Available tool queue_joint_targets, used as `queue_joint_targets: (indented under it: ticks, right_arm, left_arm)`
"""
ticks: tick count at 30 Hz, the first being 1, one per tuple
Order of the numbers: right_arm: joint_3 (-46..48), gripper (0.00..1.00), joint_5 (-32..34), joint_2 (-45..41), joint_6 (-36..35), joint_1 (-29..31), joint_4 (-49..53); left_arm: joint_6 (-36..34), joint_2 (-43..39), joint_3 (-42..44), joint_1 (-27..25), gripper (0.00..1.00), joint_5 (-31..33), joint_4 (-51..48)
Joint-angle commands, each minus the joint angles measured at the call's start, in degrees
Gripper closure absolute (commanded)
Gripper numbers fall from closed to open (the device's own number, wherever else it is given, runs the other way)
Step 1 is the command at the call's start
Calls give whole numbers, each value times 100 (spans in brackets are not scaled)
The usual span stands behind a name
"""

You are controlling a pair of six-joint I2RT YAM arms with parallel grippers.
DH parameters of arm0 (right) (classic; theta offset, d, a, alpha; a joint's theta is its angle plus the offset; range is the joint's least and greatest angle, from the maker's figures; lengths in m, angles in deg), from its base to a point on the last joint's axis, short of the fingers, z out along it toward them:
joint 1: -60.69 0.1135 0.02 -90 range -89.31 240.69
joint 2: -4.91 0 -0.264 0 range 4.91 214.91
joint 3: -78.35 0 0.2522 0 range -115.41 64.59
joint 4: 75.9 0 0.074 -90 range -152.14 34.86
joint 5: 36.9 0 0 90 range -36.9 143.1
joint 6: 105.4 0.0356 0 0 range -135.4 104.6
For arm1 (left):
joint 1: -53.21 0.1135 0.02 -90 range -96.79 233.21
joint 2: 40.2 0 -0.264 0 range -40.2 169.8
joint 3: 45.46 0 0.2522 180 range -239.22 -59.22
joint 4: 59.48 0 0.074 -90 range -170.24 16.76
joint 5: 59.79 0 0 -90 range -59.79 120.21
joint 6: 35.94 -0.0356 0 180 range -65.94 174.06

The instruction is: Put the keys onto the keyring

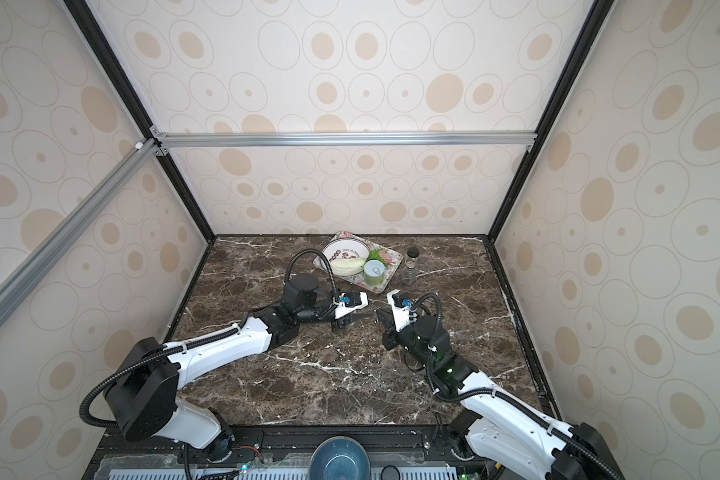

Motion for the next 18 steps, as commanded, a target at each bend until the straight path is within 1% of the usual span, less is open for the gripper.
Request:
queue_joint_targets:
  ticks: [1, 9, 13, 18]
  right_arm:
    - [-143, 100, 51, -24, -75, 51, -181]
    - [-140, 100, 60, 3, -77, 54, -201]
    - [-130, 100, 50, -4, -73, 54, -202]
    - [-133, 100, 43, -29, -73, 67, -203]
  left_arm:
    - [-202, 80, -291, -64, 65, 108, -232]
    - [-244, 115, -324, -125, 66, 161, -274]
    - [-244, 124, -334, -129, 68, 231, -280]
    - [-235, 133, -343, -132, 69, 267, -264]
